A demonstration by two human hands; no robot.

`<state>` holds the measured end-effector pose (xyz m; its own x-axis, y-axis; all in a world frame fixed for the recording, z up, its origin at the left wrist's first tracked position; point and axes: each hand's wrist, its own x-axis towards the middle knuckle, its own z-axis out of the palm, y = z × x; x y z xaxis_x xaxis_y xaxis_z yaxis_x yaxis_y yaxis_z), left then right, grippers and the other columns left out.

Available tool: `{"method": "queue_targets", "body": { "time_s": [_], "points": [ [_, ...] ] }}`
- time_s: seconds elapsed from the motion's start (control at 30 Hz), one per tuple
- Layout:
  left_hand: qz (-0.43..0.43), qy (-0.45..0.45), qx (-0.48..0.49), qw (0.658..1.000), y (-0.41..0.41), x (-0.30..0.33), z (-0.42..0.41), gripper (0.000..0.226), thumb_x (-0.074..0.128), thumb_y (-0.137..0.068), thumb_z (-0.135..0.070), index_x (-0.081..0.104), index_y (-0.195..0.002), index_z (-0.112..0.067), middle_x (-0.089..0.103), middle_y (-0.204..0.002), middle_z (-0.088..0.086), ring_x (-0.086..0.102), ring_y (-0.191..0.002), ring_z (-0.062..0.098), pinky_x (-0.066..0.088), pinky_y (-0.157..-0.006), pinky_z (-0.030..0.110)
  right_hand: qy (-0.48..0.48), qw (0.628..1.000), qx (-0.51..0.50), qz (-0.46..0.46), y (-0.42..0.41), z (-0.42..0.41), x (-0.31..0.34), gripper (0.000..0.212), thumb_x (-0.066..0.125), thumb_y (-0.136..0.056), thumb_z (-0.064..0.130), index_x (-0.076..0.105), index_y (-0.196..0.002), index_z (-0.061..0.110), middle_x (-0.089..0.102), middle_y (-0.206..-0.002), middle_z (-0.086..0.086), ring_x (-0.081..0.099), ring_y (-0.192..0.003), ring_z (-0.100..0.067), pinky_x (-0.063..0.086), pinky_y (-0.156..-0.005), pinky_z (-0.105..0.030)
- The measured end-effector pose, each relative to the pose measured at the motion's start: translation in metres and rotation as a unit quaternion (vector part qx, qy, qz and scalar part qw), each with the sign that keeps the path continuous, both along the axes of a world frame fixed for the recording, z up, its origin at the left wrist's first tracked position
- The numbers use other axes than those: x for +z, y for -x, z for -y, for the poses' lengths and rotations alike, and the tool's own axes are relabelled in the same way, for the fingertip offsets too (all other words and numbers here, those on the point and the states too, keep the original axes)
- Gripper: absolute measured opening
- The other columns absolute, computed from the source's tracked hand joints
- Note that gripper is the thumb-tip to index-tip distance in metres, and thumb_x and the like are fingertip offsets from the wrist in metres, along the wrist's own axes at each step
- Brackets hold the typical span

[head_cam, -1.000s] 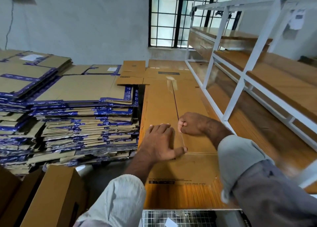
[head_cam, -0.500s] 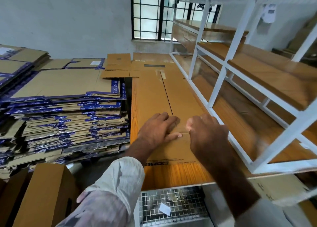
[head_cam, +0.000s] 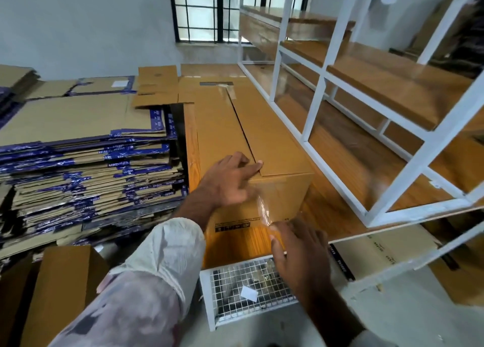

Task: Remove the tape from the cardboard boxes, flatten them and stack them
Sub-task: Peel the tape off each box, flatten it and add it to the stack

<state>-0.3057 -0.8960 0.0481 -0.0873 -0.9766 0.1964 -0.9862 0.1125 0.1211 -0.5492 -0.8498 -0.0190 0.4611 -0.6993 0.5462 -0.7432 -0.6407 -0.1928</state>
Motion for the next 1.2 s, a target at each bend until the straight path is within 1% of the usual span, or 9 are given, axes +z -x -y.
{"method": "queue_targets", "body": {
  "time_s": [0.23, 0.33, 0.47, 0.6, 0.73, 0.93, 1.07, 1.13, 1.2],
  "points": [
    [0.031, 0.039, 0.012, 0.999, 0.006, -0.008, 0.002, 0.071, 0.053, -0.093, -0.059, 0.03, -0.157, -0.038, 0.035, -0.146, 0.004, 0.039, -0.133, 0.023, 0.037, -0.111, 0.043, 0.02, 0.995, 0.004, 0.1, 0.009, -0.023, -0.013, 0.047, 0.077, -0.08, 0.026, 0.067, -0.125, 0.019, 0.068, -0.12, -0.006, 0.063, -0.108, -0.021, 0.046, -0.083, -0.036],
    [0.036, 0.051, 0.024, 0.998, 0.008, -0.008, 0.002, 0.073, 0.054, -0.095, -0.057, 0.022, -0.158, -0.039, 0.033, -0.149, 0.003, 0.036, -0.136, 0.022, 0.033, -0.114, 0.042, 0.038, 0.99, 0.034, 0.133, 0.006, -0.01, 0.002, 0.044, 0.069, -0.084, 0.033, 0.059, -0.123, 0.015, 0.064, -0.12, -0.006, 0.059, -0.111, -0.019, 0.053, -0.083, -0.04],
    [0.04, 0.053, 0.027, 0.997, 0.011, -0.01, 0.0, 0.084, 0.053, -0.091, -0.062, 0.011, -0.16, -0.037, 0.035, -0.147, 0.004, 0.038, -0.132, 0.023, 0.034, -0.115, 0.043, 0.013, 0.995, -0.013, 0.096, -0.018, 0.053, 0.038, 0.059, 0.06, -0.089, 0.052, 0.057, -0.133, 0.013, 0.056, -0.134, -0.01, 0.054, -0.124, -0.025, 0.053, -0.093, -0.051],
    [-0.011, 0.028, 0.014, 0.999, 0.005, -0.002, -0.004, 0.094, 0.047, -0.082, -0.071, 0.006, -0.161, -0.039, 0.038, -0.141, 0.001, 0.04, -0.125, 0.019, 0.037, -0.11, 0.041, -0.082, 0.997, -0.003, 0.011, -0.038, 0.113, 0.065, 0.076, 0.058, -0.085, 0.072, 0.044, -0.145, 0.027, 0.04, -0.158, -0.003, 0.032, -0.149, -0.024, 0.034, -0.116, -0.056],
    [-0.105, 0.021, 0.021, 0.994, -0.002, 0.006, -0.008, 0.11, 0.045, -0.073, -0.076, -0.002, -0.162, -0.03, 0.042, -0.139, 0.001, 0.043, -0.118, 0.018, 0.041, -0.102, 0.041, -0.183, 0.983, 0.01, -0.023, -0.039, 0.138, 0.076, 0.087, 0.057, -0.079, 0.082, 0.034, -0.15, 0.036, 0.028, -0.164, 0.004, 0.023, -0.152, -0.021, 0.024, -0.12, -0.055],
    [-0.117, 0.002, 0.023, 0.993, 0.0, 0.006, -0.003, 0.105, 0.06, -0.074, -0.066, 0.011, -0.16, -0.032, 0.038, -0.139, -0.005, 0.034, -0.114, 0.007, 0.037, -0.101, 0.031, -0.203, 0.976, 0.001, 0.081, -0.032, 0.149, 0.067, 0.071, 0.07, -0.085, 0.061, 0.044, -0.145, 0.033, 0.043, -0.151, 0.008, 0.043, -0.139, -0.017, 0.048, -0.107, -0.045],
    [-0.164, 0.002, 0.017, 0.986, -0.003, 0.004, 0.001, 0.09, 0.067, -0.08, -0.062, 0.028, -0.156, -0.032, 0.043, -0.136, -0.008, 0.038, -0.114, 0.006, 0.039, -0.093, 0.029, -0.18, 0.968, -0.062, 0.164, -0.017, 0.17, 0.056, 0.041, 0.057, -0.098, 0.054, 0.06, -0.128, 0.025, 0.065, -0.115, 0.007, 0.063, -0.107, -0.015, 0.051, -0.082, -0.028],
    [-0.2, -0.004, 0.017, 0.98, -0.004, 0.004, 0.001, 0.089, 0.056, -0.074, -0.065, 0.035, -0.154, -0.031, 0.045, -0.136, -0.007, 0.041, -0.116, 0.008, 0.042, -0.093, 0.031, -0.242, 0.933, -0.092, 0.251, -0.01, 0.182, 0.049, 0.05, 0.042, -0.096, 0.069, 0.066, -0.095, 0.024, 0.068, -0.083, 0.006, 0.068, -0.081, -0.015, 0.052, -0.066, -0.028],
    [-0.227, -0.004, 0.015, 0.974, -0.004, 0.004, 0.003, 0.088, 0.048, -0.071, -0.066, 0.041, -0.151, -0.029, 0.048, -0.134, -0.006, 0.044, -0.116, 0.012, 0.045, -0.095, 0.037, -0.382, 0.84, -0.109, 0.369, -0.006, 0.197, 0.044, 0.056, 0.044, -0.096, 0.072, 0.066, -0.091, 0.021, 0.072, -0.082, -0.002, 0.072, -0.078, -0.023, 0.061, -0.076, -0.047]
  ]
}}
